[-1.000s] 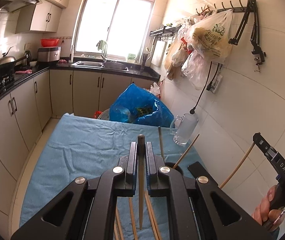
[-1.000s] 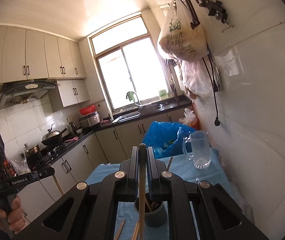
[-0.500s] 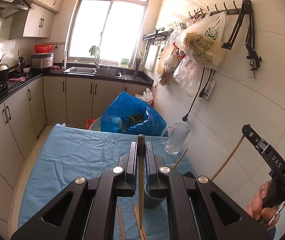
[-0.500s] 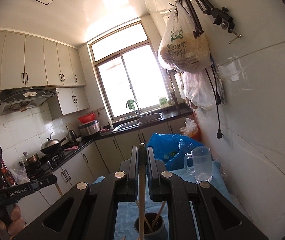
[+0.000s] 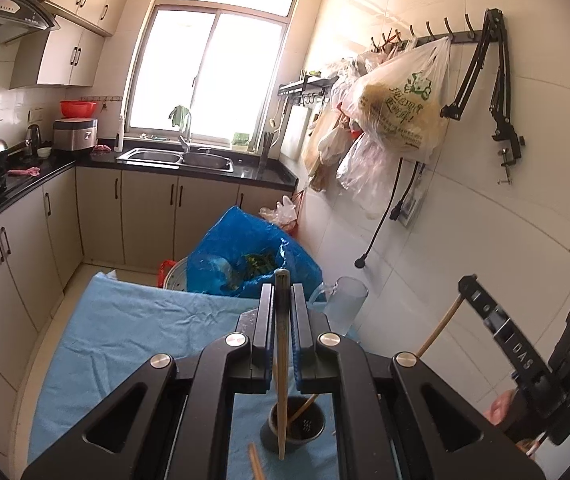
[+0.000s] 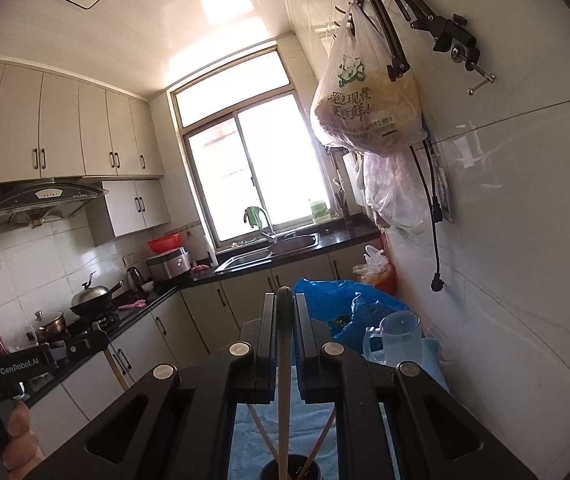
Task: Organize utensils
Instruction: 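Carry both held chopsticks upright to the black cup and lower them in, then open both tools to drop the chopsticks into the cup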
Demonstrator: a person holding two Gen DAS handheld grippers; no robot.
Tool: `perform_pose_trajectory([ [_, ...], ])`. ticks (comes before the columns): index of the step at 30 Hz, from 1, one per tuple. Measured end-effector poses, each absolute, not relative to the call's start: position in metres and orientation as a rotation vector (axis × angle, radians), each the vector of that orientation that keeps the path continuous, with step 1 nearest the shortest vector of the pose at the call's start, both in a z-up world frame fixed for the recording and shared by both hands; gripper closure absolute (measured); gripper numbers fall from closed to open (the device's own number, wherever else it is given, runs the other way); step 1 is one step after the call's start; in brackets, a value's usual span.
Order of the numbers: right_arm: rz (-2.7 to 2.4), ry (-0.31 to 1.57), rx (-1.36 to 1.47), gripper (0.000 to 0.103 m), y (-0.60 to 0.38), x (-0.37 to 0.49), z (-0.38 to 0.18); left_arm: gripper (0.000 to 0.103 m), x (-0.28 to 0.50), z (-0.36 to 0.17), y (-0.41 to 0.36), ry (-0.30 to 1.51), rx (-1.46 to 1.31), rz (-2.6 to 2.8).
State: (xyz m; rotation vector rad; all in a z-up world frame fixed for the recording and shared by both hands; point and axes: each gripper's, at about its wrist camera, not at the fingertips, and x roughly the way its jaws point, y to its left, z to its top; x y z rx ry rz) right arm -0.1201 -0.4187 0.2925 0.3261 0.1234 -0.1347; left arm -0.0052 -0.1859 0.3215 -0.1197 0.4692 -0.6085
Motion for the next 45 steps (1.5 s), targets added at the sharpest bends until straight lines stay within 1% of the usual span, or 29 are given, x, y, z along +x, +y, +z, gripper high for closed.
perform_pose_trajectory([
  [3, -0.145, 0.123, 0.326, 0.095, -0.421, -0.111, 0.291, 0.096, 0.002, 0.317, -0.194, 0.469, -0.129, -0.621],
  [12, -0.17, 0.141, 0.351, 0.095, -0.429, -0.085, 0.268, 0.096, 0.029, 0.283, -0.209, 0.483, -0.176, -0.629],
  [22, -0.176, 0.244, 0.325, 0.095, -0.423, -0.054, 0.226, 0.096, 0.056, 0.234, -0.215, 0.58, -0.188, -0.604],
  [27, -0.163, 0.297, 0.336, 0.093, -0.422, -0.047, 0.21, 0.096, 0.063, 0.224, -0.215, 0.613, -0.189, -0.591],
  [28, -0.158, 0.302, 0.339, 0.091, -0.423, -0.046, 0.21, 0.092, 0.064, 0.224, -0.213, 0.619, -0.192, -0.589],
  [29, -0.149, 0.309, 0.346, 0.082, -0.425, -0.046, 0.21, 0.083, 0.065, 0.224, -0.212, 0.622, -0.195, -0.587],
  [30, -0.149, 0.304, 0.35, 0.072, -0.425, -0.048, 0.211, 0.079, 0.065, 0.224, -0.21, 0.622, -0.2, -0.586],
  [31, -0.151, 0.295, 0.349, 0.069, -0.425, -0.05, 0.213, 0.075, 0.063, 0.226, -0.207, 0.615, -0.203, -0.583],
  [32, -0.159, 0.276, 0.342, 0.067, -0.424, -0.055, 0.216, 0.074, 0.061, 0.228, -0.205, 0.607, -0.205, -0.58],
  [36, -0.17, 0.233, 0.328, 0.067, -0.422, -0.073, 0.229, 0.073, 0.052, 0.235, -0.192, 0.593, -0.215, -0.584],
  [37, -0.168, 0.226, 0.331, 0.067, -0.422, -0.078, 0.232, 0.07, 0.049, 0.237, -0.188, 0.588, -0.216, -0.581],
  [38, -0.168, 0.217, 0.336, 0.065, -0.423, -0.086, 0.234, 0.068, 0.046, 0.238, -0.185, 0.584, -0.216, -0.577],
  [39, -0.168, 0.212, 0.34, 0.061, -0.423, -0.092, 0.236, 0.068, 0.043, 0.238, -0.18, 0.581, -0.212, -0.572],
  [41, -0.171, 0.201, 0.345, 0.058, -0.421, -0.104, 0.237, 0.068, 0.036, 0.236, -0.172, 0.581, -0.206, -0.565],
  [43, -0.174, 0.198, 0.348, 0.053, -0.42, -0.116, 0.235, 0.067, 0.03, 0.231, -0.161, 0.595, -0.209, -0.554],
  [45, -0.181, 0.209, 0.354, 0.045, -0.418, -0.129, 0.227, 0.065, 0.023, 0.222, -0.149, 0.613, -0.199, -0.543],
])
